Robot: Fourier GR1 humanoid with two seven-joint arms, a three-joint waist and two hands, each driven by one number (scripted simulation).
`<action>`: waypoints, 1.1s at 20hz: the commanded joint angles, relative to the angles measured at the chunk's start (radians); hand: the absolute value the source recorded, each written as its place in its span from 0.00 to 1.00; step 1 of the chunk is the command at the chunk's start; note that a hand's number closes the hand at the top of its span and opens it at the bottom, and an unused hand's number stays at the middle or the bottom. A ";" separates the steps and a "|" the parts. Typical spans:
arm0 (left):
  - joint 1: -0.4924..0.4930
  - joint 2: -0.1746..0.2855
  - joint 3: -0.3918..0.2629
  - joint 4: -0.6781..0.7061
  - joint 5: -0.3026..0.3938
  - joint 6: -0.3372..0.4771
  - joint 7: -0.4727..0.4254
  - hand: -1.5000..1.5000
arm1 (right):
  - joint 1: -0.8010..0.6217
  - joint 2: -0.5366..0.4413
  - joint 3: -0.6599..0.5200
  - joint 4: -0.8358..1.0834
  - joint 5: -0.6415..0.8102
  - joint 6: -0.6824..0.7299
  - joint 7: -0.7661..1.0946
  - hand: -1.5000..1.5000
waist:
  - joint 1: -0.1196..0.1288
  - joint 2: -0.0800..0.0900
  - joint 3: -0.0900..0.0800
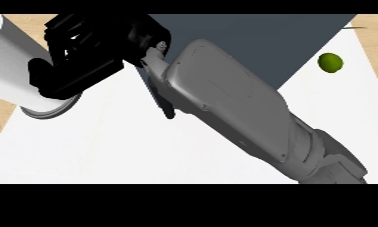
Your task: Pick up the wine, place it into the cabinet and close the cabinet
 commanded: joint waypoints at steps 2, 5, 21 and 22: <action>0.018 -0.009 0.035 0.001 -0.002 -0.006 0.001 0.00 | -0.037 -0.042 -0.093 0.220 0.069 0.026 -0.160 1.00 | -0.011 0.005 0.007; 0.013 -0.007 0.049 0.017 0.009 -0.001 0.015 0.00 | -0.015 -0.080 -0.100 0.243 0.078 0.028 -0.210 1.00 | -0.030 0.005 0.007; -0.030 -0.008 -0.032 -0.090 0.034 -0.009 0.076 0.00 | 0.023 -0.140 -0.094 0.361 0.052 0.058 -0.352 1.00 | -0.069 0.030 0.007; -0.023 -0.021 -0.052 -0.109 0.033 0.008 0.081 0.00 | 0.033 -0.156 -0.098 0.350 0.045 0.056 -0.363 1.00 | -0.080 0.023 0.009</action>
